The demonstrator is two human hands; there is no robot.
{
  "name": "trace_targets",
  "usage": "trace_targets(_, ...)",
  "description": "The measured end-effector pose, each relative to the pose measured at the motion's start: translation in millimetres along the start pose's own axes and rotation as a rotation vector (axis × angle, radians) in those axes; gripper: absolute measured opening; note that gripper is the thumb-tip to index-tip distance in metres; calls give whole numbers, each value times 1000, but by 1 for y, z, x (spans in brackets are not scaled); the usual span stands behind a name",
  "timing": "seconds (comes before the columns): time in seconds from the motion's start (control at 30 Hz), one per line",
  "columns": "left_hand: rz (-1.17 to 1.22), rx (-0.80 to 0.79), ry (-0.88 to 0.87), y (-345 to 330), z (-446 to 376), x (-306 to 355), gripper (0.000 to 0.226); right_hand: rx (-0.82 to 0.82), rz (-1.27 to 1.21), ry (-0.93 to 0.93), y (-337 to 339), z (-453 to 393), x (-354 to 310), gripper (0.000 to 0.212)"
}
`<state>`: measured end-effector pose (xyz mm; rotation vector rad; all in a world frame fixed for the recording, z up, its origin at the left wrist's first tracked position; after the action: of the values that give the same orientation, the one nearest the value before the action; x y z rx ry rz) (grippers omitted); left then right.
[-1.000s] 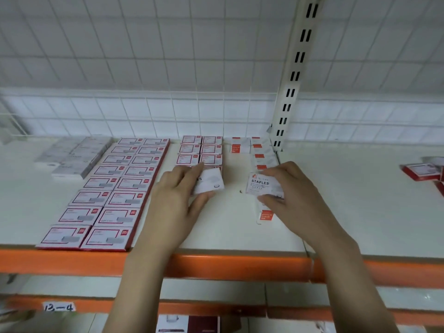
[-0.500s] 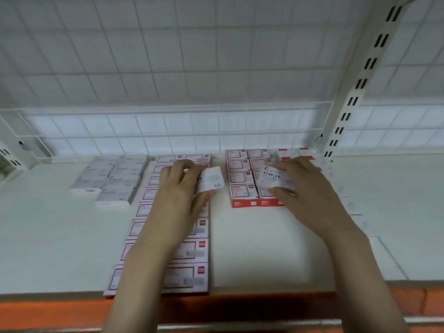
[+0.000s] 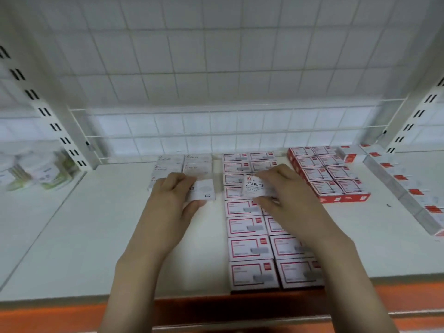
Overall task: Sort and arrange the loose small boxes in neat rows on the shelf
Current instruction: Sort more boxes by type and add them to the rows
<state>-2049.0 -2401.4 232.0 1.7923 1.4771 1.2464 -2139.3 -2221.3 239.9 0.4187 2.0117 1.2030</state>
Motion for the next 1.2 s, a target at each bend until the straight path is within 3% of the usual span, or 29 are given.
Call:
trace_targets(0.37, -184, -17, 84, 13, 38, -50, 32, -104, 49, 38, -34, -1, -38, 46)
trace_targets(0.57, -132, -65, 158, 6, 50, -61, 40, -130, 53, 83, -49, 3, -56, 44)
trace_targets(0.77, -56, -16, 131, 10, 56, -59, 31, -139, 45, 91, -57, 6, -68, 47)
trace_targets(1.0, -80, -106, 69, 0, 31, -73, 12, -138, 46, 83, -62, 11, -74, 46)
trace_targets(1.2, -116, -158, 77, -10, 13, -80, 21, -134, 78, 119, -61, 13, -86, 47)
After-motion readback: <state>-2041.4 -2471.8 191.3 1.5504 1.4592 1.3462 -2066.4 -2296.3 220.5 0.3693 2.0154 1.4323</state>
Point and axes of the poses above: each hand's wrist, its own z-axis away from the middle knuckle, its own y-axis out of the back of the hand, x = y × z, the point moved 7 cm from there along -z, towards the middle knuckle, and after that the axes turned 1 degree about -y, right-handed, at the moved point
